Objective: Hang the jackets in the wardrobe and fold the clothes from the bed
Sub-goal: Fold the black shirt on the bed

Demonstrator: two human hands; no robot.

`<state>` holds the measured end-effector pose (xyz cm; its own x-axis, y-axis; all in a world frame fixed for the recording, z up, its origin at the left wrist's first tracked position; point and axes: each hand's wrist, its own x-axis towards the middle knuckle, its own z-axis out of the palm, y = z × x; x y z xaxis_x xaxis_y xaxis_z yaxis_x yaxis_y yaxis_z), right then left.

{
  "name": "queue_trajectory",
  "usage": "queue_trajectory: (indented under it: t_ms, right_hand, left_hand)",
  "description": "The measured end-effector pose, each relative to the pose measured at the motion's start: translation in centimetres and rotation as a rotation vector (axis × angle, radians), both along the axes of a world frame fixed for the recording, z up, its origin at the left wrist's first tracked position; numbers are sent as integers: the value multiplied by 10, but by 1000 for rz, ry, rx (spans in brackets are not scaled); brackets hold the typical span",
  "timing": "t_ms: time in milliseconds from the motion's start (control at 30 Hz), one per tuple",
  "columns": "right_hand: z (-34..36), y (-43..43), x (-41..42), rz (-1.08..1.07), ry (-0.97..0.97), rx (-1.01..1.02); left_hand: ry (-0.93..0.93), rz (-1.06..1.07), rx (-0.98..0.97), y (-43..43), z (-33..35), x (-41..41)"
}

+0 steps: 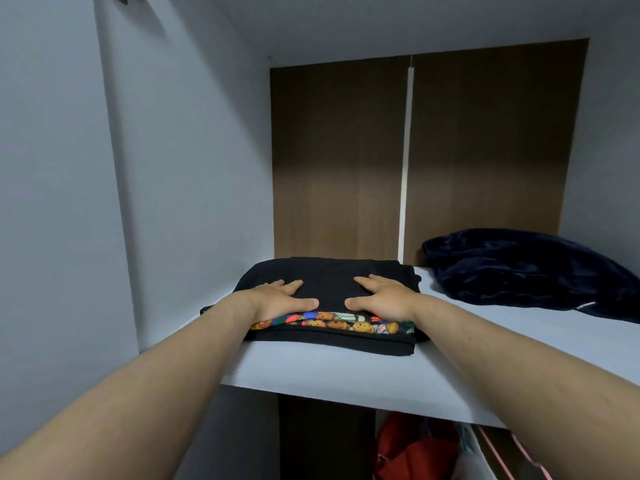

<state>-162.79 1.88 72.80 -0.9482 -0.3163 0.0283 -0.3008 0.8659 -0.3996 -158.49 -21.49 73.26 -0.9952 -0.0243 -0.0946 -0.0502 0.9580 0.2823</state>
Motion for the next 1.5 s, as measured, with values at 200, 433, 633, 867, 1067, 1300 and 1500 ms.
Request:
queue_trajectory:
  t_ms: [200,433,633,867,1067,1300,1500]
  right_hand:
    - [-8,-2,-35,-237,78,-205]
    - [-12,-9,-67,-238,30,-222]
    - [-14,-12,-98,-223,2,-221]
    - [-15,-13,-127,-215,-22,-267]
    - [-14,-15,-145,-227,-37,-283]
    - [-14,-17,-155,-239,-36,-282]
    - [-13,-17,-151,-241,-17,-303]
  left_hand:
    - [163,79,136,-16,-4,-31]
    - [197,255,14,-33,-6,-79]
    - [45,233,34,-37,-7,-116]
    - [33,246,-9,-37,-8,-145]
    - [26,242,-24,-37,-7,-162]
    - [26,233,-21,-41,-6,-177]
    - [233,180,51,-36,-5,-163]
